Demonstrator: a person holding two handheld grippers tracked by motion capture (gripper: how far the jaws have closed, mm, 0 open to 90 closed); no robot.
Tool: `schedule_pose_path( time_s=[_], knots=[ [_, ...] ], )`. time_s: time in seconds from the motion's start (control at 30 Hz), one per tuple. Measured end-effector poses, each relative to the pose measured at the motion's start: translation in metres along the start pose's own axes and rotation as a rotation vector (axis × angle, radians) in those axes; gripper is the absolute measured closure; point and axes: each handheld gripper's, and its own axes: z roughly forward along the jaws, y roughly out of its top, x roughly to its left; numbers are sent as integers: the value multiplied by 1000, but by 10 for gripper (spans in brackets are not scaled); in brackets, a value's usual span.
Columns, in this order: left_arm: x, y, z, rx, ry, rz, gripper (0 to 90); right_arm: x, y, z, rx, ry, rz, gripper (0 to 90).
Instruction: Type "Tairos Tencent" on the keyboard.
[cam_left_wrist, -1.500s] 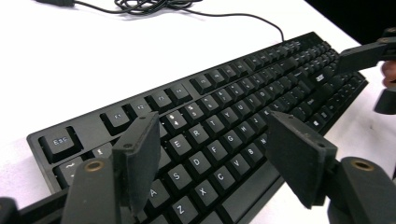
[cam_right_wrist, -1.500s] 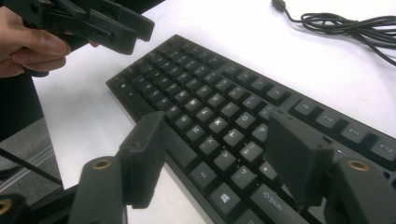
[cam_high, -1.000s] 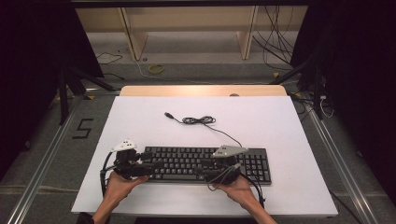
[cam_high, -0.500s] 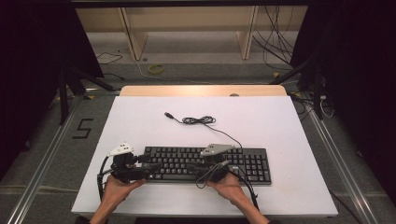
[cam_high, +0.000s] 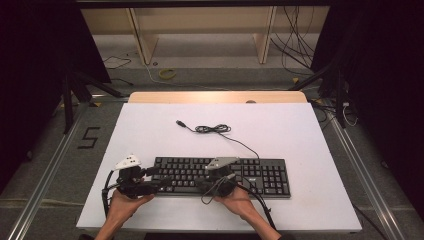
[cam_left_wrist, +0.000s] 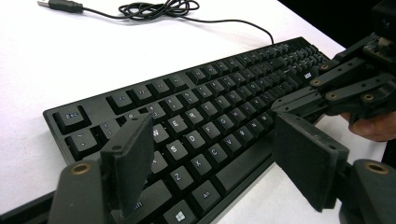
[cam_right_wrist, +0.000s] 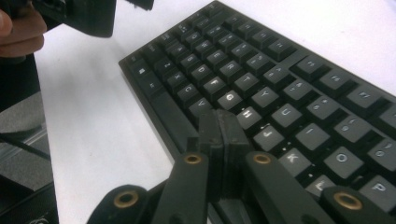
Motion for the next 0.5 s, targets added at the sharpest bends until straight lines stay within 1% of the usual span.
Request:
schedule_pose_path(
  time_s=[0.3,0.5],
  knots=[
    [0,-1,-1,3,0,5,291,4,-1,9,32,2,-9,900],
    [0,-2,-1,2,0,1,291,4,-2,12,46,-1,-17,900]
  ],
)
